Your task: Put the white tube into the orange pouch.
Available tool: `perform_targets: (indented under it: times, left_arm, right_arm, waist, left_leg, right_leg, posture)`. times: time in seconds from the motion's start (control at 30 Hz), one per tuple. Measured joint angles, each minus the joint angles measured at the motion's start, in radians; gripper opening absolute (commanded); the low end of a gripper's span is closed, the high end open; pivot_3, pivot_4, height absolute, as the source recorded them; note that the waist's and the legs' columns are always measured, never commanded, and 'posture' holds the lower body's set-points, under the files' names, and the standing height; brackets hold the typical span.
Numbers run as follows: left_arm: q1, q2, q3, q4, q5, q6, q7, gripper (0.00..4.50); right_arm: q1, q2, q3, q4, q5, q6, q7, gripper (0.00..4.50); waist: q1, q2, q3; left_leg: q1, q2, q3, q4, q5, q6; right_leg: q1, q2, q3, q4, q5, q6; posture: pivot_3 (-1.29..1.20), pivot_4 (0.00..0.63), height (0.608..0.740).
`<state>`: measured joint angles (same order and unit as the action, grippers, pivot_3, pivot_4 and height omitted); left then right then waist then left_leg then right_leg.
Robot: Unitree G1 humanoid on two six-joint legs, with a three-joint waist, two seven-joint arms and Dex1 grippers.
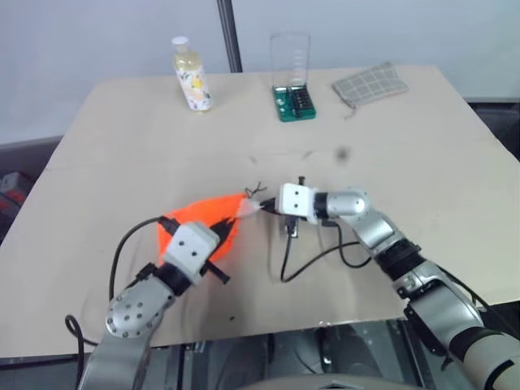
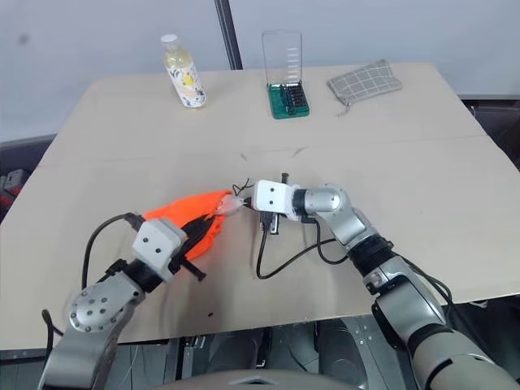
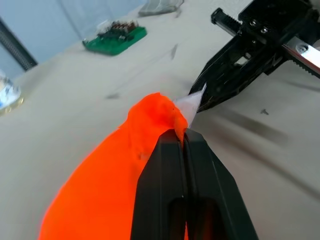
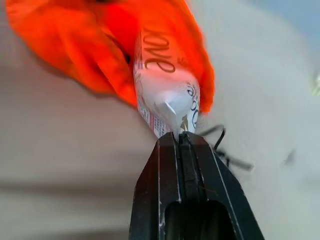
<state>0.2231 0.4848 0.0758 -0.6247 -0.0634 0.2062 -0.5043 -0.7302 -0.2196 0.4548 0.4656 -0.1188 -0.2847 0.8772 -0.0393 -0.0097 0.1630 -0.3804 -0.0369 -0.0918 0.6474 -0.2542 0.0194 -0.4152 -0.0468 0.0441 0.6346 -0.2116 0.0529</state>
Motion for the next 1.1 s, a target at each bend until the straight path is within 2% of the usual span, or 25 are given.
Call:
perform_targets:
  times: [0.07,0.23,0.43,0.57,0.6,0.63,0.7,0.77,0.8,0.93,1.1]
  left_arm:
    - [-0.030,0.019,0.000,0.022,0.001,-0.013,-0.015,0.00]
    - [-0.073,0.055,-0.011,0.076,-0.002,-0.052,-0.068,0.00]
    - [-0.104,0.057,-0.048,0.097,-0.021,-0.072,-0.110,0.00]
    - [-0.097,0.050,-0.066,0.097,-0.036,-0.069,-0.115,0.00]
    - [-0.090,0.050,-0.068,0.097,-0.037,-0.068,-0.115,0.00]
    - [-0.081,0.050,-0.072,0.096,-0.037,-0.068,-0.115,0.00]
    - [-0.061,0.051,-0.083,0.093,-0.036,-0.068,-0.118,0.00]
    - [-0.037,0.057,-0.100,0.083,-0.033,-0.070,-0.125,0.00]
    - [-0.021,0.066,-0.102,0.079,-0.027,-0.073,-0.126,0.00]
    - [0.028,0.097,-0.105,0.075,0.003,-0.085,-0.130,0.00]
    - [0.021,0.136,-0.105,0.094,0.047,-0.115,-0.133,0.00]
  right_arm:
    - [-0.007,0.004,0.000,0.049,-0.020,-0.094,-0.018,0.04]
    - [-0.084,0.065,0.000,0.198,-0.062,-0.195,-0.065,0.04]
    - [-0.136,0.179,0.022,0.288,-0.116,-0.225,-0.105,0.04]
    - [-0.137,0.212,0.035,0.299,-0.127,-0.208,-0.102,0.04]
    - [-0.135,0.214,0.035,0.297,-0.126,-0.193,-0.099,0.59]
    - [-0.131,0.214,0.034,0.292,-0.124,-0.175,-0.095,0.84]
    - [-0.116,0.213,0.033,0.273,-0.115,-0.147,-0.078,1.80]
    - [-0.086,0.181,0.032,0.212,-0.097,-0.102,-0.044,2.82]
    - [-0.071,0.154,0.031,0.171,-0.085,-0.075,-0.017,3.19]
    - [-0.003,-0.022,0.008,0.034,-0.056,0.037,0.089,3.19]
    - [0.026,-0.071,-0.050,-0.057,-0.007,0.247,0.108,3.19]
  waist:
    - [-0.001,0.000,0.000]
    - [-0.004,0.000,0.000]
    - [-0.003,0.000,0.000]
    - [-0.002,0.000,0.000]
    - [-0.002,0.000,0.000]
    - [-0.002,0.000,0.000]
    - [-0.003,0.000,0.000]
    - [-0.002,0.001,0.000]
    - [-0.001,0.001,0.001]
    - [0.007,0.001,0.001]
    - [0.000,0.001,0.001]
  left_leg:
    - [0.000,0.000,0.000,0.000,0.000,0.000]
    - [0.001,0.000,0.001,0.000,0.000,0.000]
    - [0.001,0.000,0.000,-0.001,0.000,0.000]
    - [0.000,0.000,0.000,-0.002,0.000,0.000]
    - [0.001,0.000,0.000,-0.002,0.000,0.000]
    - [0.001,0.000,0.000,-0.002,0.000,0.000]
    - [0.001,0.000,0.000,-0.002,0.000,0.000]
    - [0.001,0.000,0.000,-0.002,0.000,0.000]
    - [0.001,0.000,0.000,-0.002,0.000,0.000]
    - [0.000,-0.002,0.000,-0.002,0.000,0.000]
    - [0.001,0.001,0.000,-0.002,0.000,0.000]
  right_leg:
    - [0.000,0.000,0.000,0.000,0.000,0.000]
    - [0.000,0.000,0.001,0.001,0.000,0.000]
    - [-0.001,0.000,0.001,0.001,0.000,0.000]
    - [-0.001,0.000,0.001,0.001,0.000,0.000]
    - [-0.001,0.000,0.001,0.001,0.000,0.000]
    - [-0.001,0.000,0.001,0.001,0.000,0.000]
    - [-0.001,0.000,0.001,0.001,0.000,0.000]
    - [-0.001,0.000,0.001,0.001,0.000,0.000]
    - [-0.001,0.000,0.001,0.001,0.000,0.000]
    - [0.000,-0.002,0.000,0.000,0.000,0.000]
    - [0.000,0.001,0.000,0.001,0.000,-0.001]
  posture:
    - [0.00,0.150,0.740]
    - [0.00,0.150,0.740]
    - [0.00,0.150,0.740]
    - [0.00,0.150,0.740]
    - [0.00,0.150,0.740]
    - [0.00,0.150,0.740]
    - [0.00,0.150,0.740]
    - [0.00,0.150,0.740]
    - [0.00,0.150,0.740]
    - [0.00,0.150,0.740]
    - [0.00,0.150,0.740]
